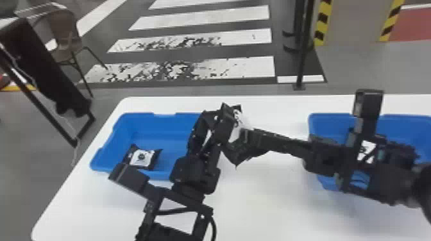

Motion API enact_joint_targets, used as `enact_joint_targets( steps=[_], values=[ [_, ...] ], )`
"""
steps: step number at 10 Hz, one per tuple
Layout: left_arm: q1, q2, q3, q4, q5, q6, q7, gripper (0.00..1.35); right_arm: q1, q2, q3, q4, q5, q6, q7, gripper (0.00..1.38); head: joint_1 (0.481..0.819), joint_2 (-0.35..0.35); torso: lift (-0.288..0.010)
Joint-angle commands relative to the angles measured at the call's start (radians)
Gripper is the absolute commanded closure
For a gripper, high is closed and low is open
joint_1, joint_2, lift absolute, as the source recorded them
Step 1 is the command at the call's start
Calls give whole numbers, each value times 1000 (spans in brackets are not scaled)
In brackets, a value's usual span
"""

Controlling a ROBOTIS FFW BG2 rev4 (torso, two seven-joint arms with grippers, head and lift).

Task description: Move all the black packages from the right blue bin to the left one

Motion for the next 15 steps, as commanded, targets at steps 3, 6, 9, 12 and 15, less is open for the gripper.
enact_joint_targets(
  steps=[3,6,9,12,15],
  values=[
    [6,1,39,-100,67,316,-86,1194,-53,0,34,58,-4,-52,0,1194,695,174,-180],
    [11,-1,59,-129,53,326,-101,1207,-55,5,44,75,-8,-71,0,1182,695,130,-180],
    [-38,-22,146,-4,-81,142,-55,1207,-31,5,32,87,-4,-111,2,481,695,162,-180],
    [-193,-46,358,285,-456,34,23,1207,-13,3,0,97,14,-115,2,237,689,282,-180],
    [-183,-49,368,347,-480,-59,87,372,26,6,-118,14,275,-84,-40,228,688,350,-179]
  ],
)
